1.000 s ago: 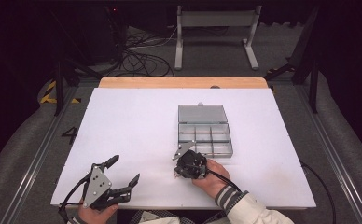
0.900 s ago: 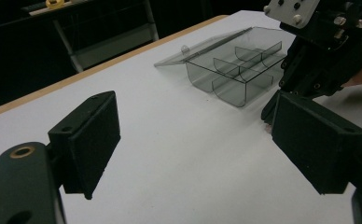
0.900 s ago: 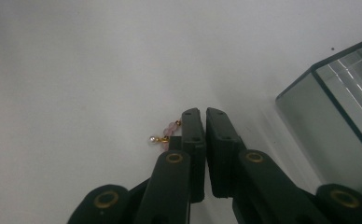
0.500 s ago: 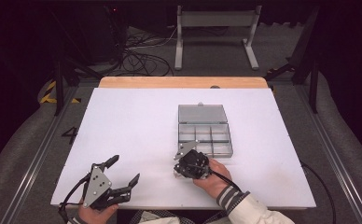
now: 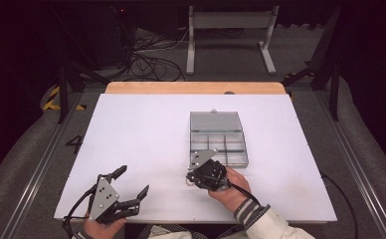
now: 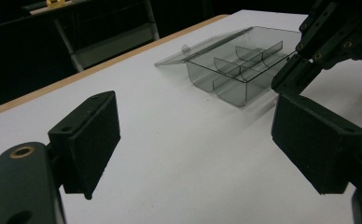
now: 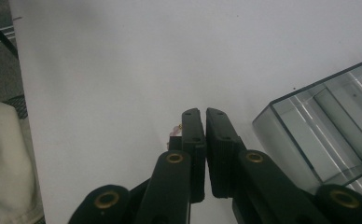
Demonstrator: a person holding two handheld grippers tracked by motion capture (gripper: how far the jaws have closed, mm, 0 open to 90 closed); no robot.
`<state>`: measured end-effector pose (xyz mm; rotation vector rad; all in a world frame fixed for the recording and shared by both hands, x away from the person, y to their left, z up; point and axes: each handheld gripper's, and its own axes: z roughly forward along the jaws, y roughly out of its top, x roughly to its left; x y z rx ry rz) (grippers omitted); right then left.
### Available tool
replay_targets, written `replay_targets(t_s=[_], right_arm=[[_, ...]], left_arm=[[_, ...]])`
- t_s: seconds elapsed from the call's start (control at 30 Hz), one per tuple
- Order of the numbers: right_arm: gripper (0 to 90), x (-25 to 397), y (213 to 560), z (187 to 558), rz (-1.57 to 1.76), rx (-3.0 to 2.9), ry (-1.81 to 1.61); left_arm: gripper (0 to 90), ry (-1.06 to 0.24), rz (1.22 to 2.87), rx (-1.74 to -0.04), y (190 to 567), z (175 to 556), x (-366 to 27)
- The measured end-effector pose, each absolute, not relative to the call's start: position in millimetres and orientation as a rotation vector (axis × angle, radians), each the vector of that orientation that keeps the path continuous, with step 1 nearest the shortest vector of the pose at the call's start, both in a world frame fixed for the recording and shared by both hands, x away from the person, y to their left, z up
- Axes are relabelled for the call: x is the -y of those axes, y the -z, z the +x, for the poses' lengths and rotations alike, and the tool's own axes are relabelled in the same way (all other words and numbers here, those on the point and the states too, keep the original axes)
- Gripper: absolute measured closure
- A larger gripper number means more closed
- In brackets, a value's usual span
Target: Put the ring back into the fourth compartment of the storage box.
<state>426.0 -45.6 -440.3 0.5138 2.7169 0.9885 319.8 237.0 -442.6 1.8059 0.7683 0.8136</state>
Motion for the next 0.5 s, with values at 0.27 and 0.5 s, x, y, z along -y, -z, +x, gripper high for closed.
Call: replay_targets(t_s=[0.27,0.5], right_arm=[[87.1,50.3,428.3,424.5,0.508,-2.677,-1.004],[87.1,50.8,423.1,425.8,0.501,-2.670,-1.009]], left_arm=[[16.2,-0.813,1.805,-0.768,442.5,319.7,-237.2],[16.2,-0.814,1.806,-0.767,442.5,319.5,-237.1]])
